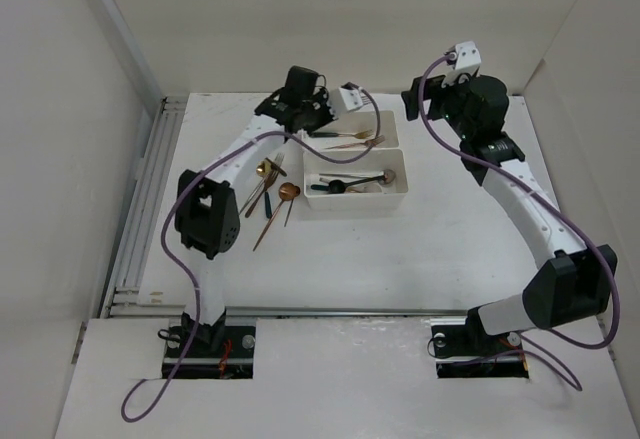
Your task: Sort the eating utensils into containers
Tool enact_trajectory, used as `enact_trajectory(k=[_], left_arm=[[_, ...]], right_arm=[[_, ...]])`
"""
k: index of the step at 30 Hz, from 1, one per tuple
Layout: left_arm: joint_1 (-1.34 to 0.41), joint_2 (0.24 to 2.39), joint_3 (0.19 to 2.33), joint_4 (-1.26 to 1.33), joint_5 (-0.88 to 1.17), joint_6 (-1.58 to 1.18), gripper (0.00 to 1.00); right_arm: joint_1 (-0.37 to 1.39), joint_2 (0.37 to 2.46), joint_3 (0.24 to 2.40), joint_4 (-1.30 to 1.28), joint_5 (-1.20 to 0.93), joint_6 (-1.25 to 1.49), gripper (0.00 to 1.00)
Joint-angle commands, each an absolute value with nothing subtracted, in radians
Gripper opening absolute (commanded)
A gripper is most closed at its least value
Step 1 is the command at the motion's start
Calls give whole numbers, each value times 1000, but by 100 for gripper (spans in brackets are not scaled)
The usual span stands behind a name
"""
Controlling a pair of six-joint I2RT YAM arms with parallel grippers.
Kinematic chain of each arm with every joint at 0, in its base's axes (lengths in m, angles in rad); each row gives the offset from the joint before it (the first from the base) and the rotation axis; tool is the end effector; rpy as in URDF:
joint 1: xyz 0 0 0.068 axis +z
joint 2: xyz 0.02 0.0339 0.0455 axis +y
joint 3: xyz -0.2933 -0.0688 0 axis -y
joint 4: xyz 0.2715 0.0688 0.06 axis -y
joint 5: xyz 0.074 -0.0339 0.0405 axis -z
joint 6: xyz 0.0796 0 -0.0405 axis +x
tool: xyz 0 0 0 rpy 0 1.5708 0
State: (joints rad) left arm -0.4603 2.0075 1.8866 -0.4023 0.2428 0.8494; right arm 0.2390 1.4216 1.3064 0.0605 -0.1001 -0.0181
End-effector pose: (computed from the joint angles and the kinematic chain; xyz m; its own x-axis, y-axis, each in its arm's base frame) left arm 0.4859 -0.2623 0.3305 0.1682 0.7301 -0.6623 0.7441 0.3466 0.5711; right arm 0.3925 0.1038 0.4236 -0.0471 -0.0300 -0.9984 -0.3334 0.9427 -0.0126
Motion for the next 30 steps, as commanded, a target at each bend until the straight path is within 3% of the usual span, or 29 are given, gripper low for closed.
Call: enact_trajectory(k=[1, 9, 12, 13, 16, 21, 26, 30], left_arm=[[-489, 2051, 1895, -125, 247, 775, 0], [-551, 2132, 1865, 17, 206, 736, 2], [-551, 2141, 1856, -4, 184, 736, 29], [-560, 2141, 1856, -17, 184, 736, 47], [-569, 2132, 1877, -70, 138, 695, 60], [-560, 2074, 1939, -101, -64, 464, 64], [-448, 2033, 1977, -326, -354, -33, 71], [-290, 2071, 1965, -529, -263, -319, 71]], right_arm=[[216, 1368, 1296, 100, -80, -14, 100], [172, 1327, 1267, 100, -90, -35, 100], [163, 1318, 1249, 100, -91, -44, 100], [163, 1318, 1238, 100, -91, -44, 100], [153, 1318, 1238, 100, -101, -54, 100], [153, 1347, 1256, 100, -159, -54, 100], [153, 1365, 1266, 100, -201, -20, 100], [153, 1365, 1266, 100, -219, 3, 100]])
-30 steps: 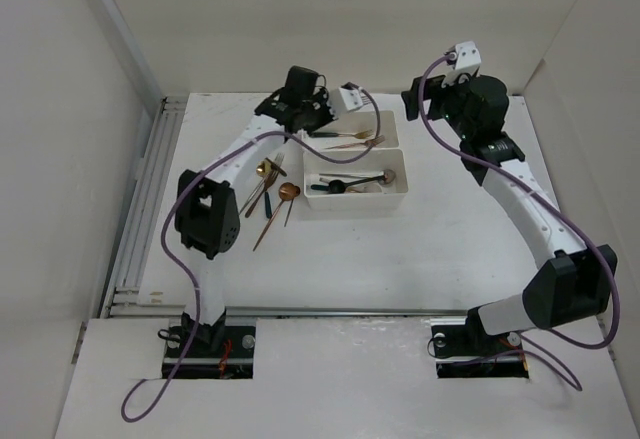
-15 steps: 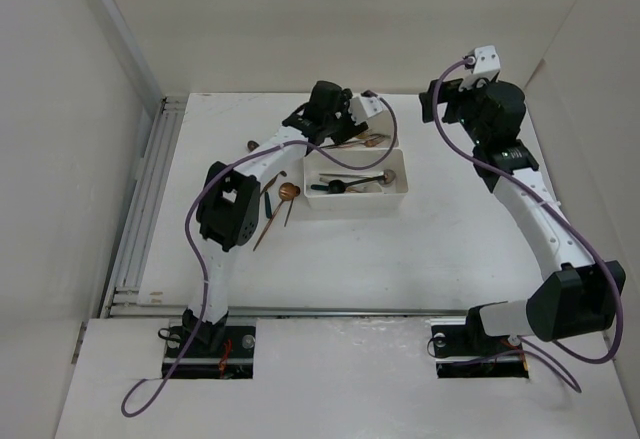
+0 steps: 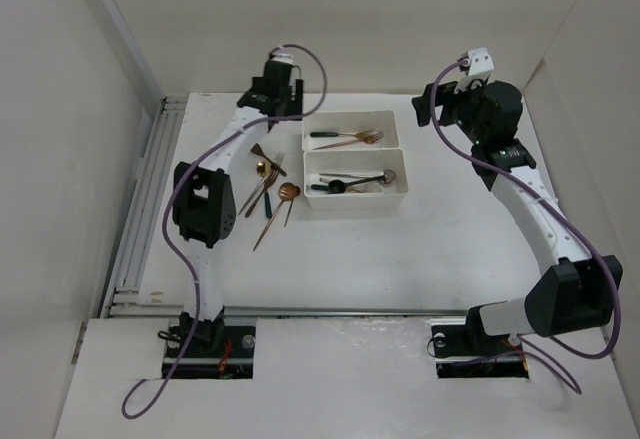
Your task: Sort the eating utensils into containers
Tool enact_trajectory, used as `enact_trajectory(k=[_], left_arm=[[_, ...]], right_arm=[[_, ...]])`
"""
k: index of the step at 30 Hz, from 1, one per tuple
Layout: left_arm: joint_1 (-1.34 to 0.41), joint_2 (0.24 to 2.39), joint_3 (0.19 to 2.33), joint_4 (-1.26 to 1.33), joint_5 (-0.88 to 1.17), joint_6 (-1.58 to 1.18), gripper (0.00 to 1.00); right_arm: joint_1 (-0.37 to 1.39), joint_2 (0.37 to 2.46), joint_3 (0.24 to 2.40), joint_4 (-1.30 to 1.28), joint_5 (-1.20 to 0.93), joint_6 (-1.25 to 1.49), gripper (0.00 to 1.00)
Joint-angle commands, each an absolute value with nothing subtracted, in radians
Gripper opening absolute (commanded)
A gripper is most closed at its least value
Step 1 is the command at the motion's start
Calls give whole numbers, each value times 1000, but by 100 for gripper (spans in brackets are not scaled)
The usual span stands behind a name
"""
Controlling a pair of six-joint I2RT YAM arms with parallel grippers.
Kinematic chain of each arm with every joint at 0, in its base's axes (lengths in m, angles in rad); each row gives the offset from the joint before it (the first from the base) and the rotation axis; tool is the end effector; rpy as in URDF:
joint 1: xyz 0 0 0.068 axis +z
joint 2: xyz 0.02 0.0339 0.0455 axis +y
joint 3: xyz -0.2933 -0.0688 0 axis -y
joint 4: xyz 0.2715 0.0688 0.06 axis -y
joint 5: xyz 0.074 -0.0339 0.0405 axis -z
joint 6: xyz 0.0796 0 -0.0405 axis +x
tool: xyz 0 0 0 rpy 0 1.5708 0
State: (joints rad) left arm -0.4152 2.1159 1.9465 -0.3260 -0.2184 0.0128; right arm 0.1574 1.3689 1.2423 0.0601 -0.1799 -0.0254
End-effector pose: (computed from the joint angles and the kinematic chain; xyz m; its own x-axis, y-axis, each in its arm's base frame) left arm 0.5407 -0.2195 0.3055 -0.4322 0.2042 -0.8784 0.2249 0.9677 0.1143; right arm 0.3830 0.0752 0.4160 -0.0572 -0.0344 -0.9978 -0.3321 0.9431 -0.0135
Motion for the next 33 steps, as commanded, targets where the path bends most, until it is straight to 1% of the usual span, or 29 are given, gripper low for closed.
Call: enact_trajectory(k=[1, 2, 10, 14, 20, 22, 24, 25, 26, 28, 29, 31, 33], left_arm=[[-278, 2071, 1935, -517, -247, -336, 71], [-278, 2071, 1895, -503, -247, -336, 71], [-256, 2210, 1940, -538, -308, -354, 71], [-236, 2252, 1927, -538, -295, -345, 71], [-204, 2283, 1870, -557, -235, -345, 69], [-183, 2310, 1870, -557, -216, -345, 64], [-169, 2325, 1879, -557, -171, -345, 57], [-157, 2336, 1879, -557, -154, -336, 45], [-156, 2336, 1879, -557, -134, -336, 39], [-124, 2347, 1879, -557, -62, -336, 32], [-114, 2347, 1879, -546, -36, -336, 24], [-91, 2359, 1890, -526, 12, -345, 14], [-77, 2370, 1919, -515, 2, -336, 0]], right_arm=[[153, 1365, 1256, 100, -228, 3, 100], [153, 1365, 1256, 100, -229, 12, 100], [153, 1324, 1226, 100, -242, 31, 100], [153, 1289, 1197, 91, -216, 40, 100], [163, 1267, 1177, 91, -198, 60, 100], [163, 1258, 1177, 91, -189, 69, 100], [163, 1267, 1187, 91, -189, 78, 100], [163, 1267, 1199, 91, -180, 78, 100], [163, 1278, 1200, 91, -179, 78, 100], [172, 1287, 1216, 91, -169, 87, 100], [172, 1287, 1241, 91, -169, 87, 100], [172, 1307, 1258, 91, -160, 87, 100], [172, 1316, 1281, 91, -160, 87, 100]])
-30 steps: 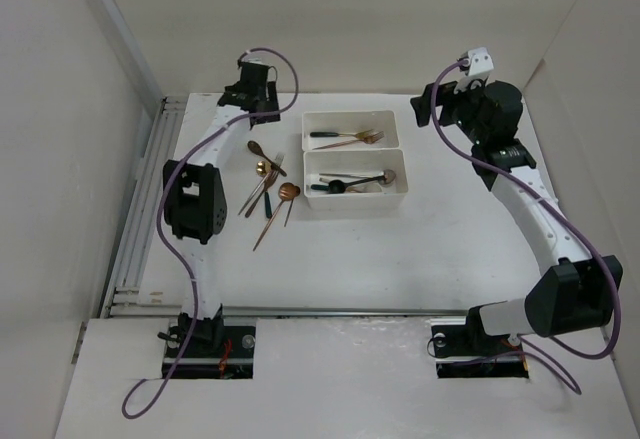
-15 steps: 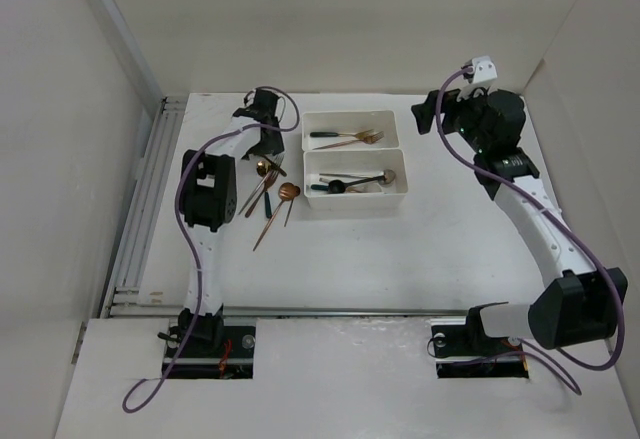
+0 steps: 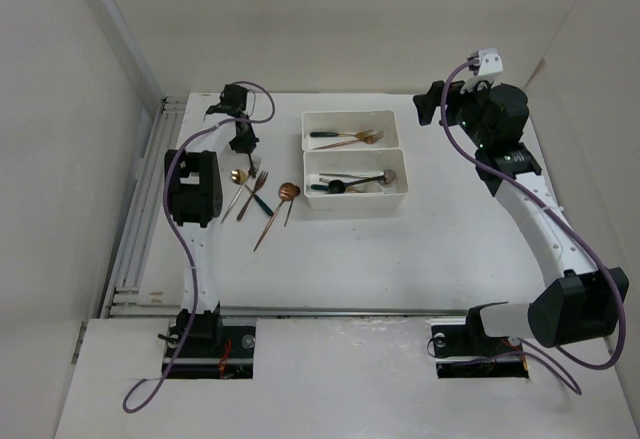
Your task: Sort the eating utensils into containers
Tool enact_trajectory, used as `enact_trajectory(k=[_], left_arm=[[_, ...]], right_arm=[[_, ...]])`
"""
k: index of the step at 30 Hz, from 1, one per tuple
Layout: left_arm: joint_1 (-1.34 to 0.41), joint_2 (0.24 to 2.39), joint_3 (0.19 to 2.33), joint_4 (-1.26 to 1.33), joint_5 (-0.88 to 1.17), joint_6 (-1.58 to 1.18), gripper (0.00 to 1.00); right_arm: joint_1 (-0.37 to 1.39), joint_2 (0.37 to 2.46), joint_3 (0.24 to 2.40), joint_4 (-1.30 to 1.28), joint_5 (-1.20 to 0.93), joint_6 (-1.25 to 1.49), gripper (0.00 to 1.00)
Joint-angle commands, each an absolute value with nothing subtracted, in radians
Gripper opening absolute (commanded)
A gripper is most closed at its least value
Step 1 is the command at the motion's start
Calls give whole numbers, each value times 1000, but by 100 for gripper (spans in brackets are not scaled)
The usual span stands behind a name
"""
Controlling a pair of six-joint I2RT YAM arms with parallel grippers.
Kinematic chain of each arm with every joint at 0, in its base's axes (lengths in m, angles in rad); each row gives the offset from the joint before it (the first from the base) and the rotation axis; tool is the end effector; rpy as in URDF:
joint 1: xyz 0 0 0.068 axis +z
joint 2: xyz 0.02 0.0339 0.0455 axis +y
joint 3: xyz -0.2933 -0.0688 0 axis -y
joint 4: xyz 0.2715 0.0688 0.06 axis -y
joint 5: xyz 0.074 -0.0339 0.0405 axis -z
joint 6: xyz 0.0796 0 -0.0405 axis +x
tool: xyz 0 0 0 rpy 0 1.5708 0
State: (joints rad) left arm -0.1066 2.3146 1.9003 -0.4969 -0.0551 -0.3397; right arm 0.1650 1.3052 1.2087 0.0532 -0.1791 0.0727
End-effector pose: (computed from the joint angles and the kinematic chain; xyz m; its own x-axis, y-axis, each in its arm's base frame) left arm 0.5825 -0.0579 0.1537 -0.7651 -0.2527 -0.5923 -0.1933 0.9675 -0.1632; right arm 0.3638 0.0750 0.4235 -0.0671 0.0613 -0.9959 -0.3332 0.9394 0.0803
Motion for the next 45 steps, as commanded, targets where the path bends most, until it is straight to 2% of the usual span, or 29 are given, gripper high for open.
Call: enact_trajectory(k=[1, 7, 12, 15, 19, 20, 26, 29, 39, 41, 42, 45], left_arm=[[-65, 2370, 1951, -515, -8, -327, 0], [-26, 2372, 2052, -515, 73, -279, 0], [-63, 2298, 2178, -515, 285, -159, 0], [-110, 2238, 2171, -467, 273, -39, 0], [-271, 2045, 1979, -281, 112, 277, 0], [-294, 2045, 1979, -281, 124, 404, 0], [-370, 2045, 2097, -523, 502, 580, 0], [-443, 2054, 2083, -569, 555, 618, 0], [-624, 2054, 1807, -471, 356, 692, 0], [-655, 2054, 1786, -439, 295, 683, 5], [-655, 2054, 1786, -425, 270, 663, 21], [-666, 2054, 1786, -371, 161, 563, 38]], right_arm=[[172, 1325, 1290, 91, -160, 87, 100], [192, 1345, 1319, 91, -150, 87, 100], [202, 1355, 1319, 91, -150, 97, 100], [212, 1355, 1319, 91, -150, 97, 100], [212, 1333, 1307, 91, -140, 97, 100], [212, 1321, 1296, 91, -140, 97, 100], [212, 1253, 1238, 91, -120, 97, 100], [212, 1229, 1204, 91, -120, 88, 100], [212, 1149, 1158, 60, -110, 34, 100], [212, 1149, 1158, 49, -110, 25, 100], [212, 1149, 1158, 49, -110, 25, 100], [212, 1140, 1148, 40, -120, 25, 100]])
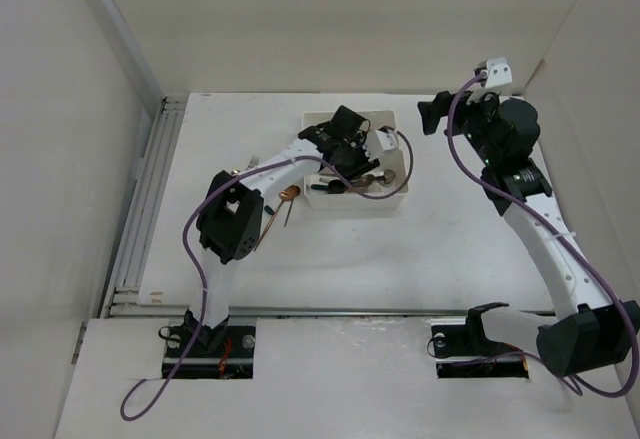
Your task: Sort the eating utensils into containers
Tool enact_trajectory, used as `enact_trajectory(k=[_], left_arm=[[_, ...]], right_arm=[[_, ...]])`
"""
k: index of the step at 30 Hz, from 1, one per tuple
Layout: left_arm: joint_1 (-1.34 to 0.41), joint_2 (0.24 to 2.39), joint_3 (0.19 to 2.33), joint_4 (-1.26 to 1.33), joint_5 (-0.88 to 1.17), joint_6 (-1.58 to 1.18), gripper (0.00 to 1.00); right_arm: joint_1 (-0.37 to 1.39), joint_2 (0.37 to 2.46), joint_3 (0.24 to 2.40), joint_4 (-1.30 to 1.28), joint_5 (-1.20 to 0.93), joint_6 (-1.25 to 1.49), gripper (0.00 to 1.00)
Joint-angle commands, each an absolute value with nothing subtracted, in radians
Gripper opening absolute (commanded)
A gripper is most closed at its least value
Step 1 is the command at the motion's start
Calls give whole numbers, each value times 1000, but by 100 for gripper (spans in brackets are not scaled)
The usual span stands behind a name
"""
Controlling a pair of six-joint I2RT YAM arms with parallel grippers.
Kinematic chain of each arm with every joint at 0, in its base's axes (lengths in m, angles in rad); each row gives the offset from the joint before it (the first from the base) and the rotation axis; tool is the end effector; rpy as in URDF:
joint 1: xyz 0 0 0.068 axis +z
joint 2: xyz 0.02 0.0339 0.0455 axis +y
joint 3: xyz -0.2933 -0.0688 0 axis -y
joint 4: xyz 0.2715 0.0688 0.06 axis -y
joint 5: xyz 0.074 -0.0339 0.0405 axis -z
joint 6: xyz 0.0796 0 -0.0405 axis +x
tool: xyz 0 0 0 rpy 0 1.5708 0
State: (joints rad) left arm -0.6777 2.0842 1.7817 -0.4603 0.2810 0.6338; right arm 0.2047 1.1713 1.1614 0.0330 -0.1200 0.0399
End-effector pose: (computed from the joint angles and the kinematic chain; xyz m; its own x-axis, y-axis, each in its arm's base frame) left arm 0.4145 -0.3620 0.2414 0.0155 0.7179 -0.6960 0.9300 0.2453 0.2737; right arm 0.3221 0.0766 0.4445 0.0099 0.0425 -0.9990 -0.3196 0.9468 0.0371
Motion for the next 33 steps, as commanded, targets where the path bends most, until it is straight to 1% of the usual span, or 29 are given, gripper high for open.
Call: enact_trajectory(k=[1, 2, 3, 5, 8, 11, 13, 17, 18, 19, 22, 24, 30, 31, 33], left_arm=[[-666, 2042, 1808, -371, 135, 537, 42], [-666, 2042, 1827, -371, 80, 513, 42], [-666, 2030, 1850, -371, 60, 487, 44], [-647, 2013, 1919, -399, 35, 395, 44], [-572, 1954, 1940, -399, -18, 242, 50], [-453, 1915, 1930, -455, -46, 167, 52], [-349, 1878, 1841, -494, -37, 146, 52], [-221, 1812, 1614, -503, -49, 181, 54], [-206, 1799, 1568, -503, -49, 195, 56], [-193, 1789, 1480, -491, -60, 208, 56], [-167, 1769, 1338, -480, -60, 265, 57], [-141, 1759, 1292, -471, -73, 279, 57], [-94, 1851, 1276, -471, -37, 299, 48], [-94, 1864, 1276, -471, -52, 299, 45], [-81, 1891, 1287, -471, -64, 299, 41]], right_arm=[[212, 1140, 1147, 40, -120, 25, 100], [212, 1140, 1147, 40, -120, 25, 100], [212, 1140, 1138, 40, -132, 25, 100], [212, 1140, 1138, 40, -143, 25, 100], [212, 1140, 1138, 40, -153, 25, 100], [212, 1131, 1138, 40, -164, 34, 100], [212, 1131, 1127, 40, -164, 34, 100], [212, 1121, 1117, 40, -164, 43, 100], [212, 1121, 1117, 40, -164, 54, 100], [221, 1121, 1117, 40, -164, 54, 100], [230, 1143, 1117, 40, -164, 64, 100], [230, 1152, 1127, 40, -173, 64, 100], [239, 1173, 1158, 40, -173, 74, 100], [239, 1173, 1158, 40, -173, 74, 100], [239, 1173, 1158, 40, -163, 74, 100]])
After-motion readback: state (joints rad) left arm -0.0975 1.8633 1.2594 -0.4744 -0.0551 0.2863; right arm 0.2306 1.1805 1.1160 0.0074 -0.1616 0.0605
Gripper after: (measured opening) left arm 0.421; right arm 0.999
